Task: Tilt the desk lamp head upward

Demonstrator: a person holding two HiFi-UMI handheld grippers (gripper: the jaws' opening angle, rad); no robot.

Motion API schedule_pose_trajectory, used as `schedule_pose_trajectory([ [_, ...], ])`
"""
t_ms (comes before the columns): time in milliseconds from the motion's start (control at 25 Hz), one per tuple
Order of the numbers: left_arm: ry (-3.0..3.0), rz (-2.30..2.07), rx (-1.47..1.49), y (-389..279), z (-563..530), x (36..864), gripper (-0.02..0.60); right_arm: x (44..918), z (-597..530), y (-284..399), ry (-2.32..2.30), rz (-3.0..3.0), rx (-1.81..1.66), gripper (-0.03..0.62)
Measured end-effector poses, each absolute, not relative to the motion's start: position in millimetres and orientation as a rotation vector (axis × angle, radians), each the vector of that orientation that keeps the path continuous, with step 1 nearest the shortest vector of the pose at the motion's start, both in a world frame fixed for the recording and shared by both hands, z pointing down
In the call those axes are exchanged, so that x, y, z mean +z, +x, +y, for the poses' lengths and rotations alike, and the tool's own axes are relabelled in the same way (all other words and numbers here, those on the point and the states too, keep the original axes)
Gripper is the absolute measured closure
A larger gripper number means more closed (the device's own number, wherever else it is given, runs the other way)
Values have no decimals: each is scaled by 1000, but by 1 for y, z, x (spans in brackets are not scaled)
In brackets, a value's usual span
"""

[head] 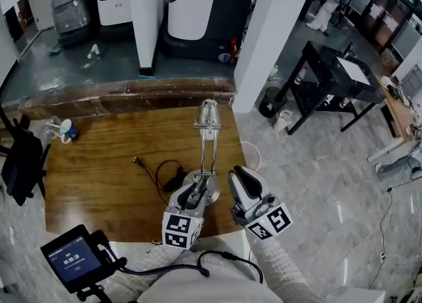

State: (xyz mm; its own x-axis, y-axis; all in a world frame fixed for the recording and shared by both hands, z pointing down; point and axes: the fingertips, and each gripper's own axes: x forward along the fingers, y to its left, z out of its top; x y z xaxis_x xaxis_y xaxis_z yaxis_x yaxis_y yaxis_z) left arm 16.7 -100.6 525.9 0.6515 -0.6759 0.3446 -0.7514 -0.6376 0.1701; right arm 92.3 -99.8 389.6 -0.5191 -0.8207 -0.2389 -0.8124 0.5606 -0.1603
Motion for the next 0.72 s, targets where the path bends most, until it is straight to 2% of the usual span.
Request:
schedule_pose_trajectory([
  [80, 2580, -1179, 336, 10, -97, 519, 478, 402, -88, 90, -1484, 2527, -29, 581],
  [160, 2573, -1216, 322, 4, -89, 514, 529, 419, -74, 83, -1576, 2574, -61, 594],
  [320, 2551, -1277, 287, -4, -75, 505, 570, 451, -53, 74, -1720, 2653, -178, 595],
  [720, 2451, -1387, 291, -22, -82, 503, 574, 491, -69, 45, -1872, 2759, -359, 595],
])
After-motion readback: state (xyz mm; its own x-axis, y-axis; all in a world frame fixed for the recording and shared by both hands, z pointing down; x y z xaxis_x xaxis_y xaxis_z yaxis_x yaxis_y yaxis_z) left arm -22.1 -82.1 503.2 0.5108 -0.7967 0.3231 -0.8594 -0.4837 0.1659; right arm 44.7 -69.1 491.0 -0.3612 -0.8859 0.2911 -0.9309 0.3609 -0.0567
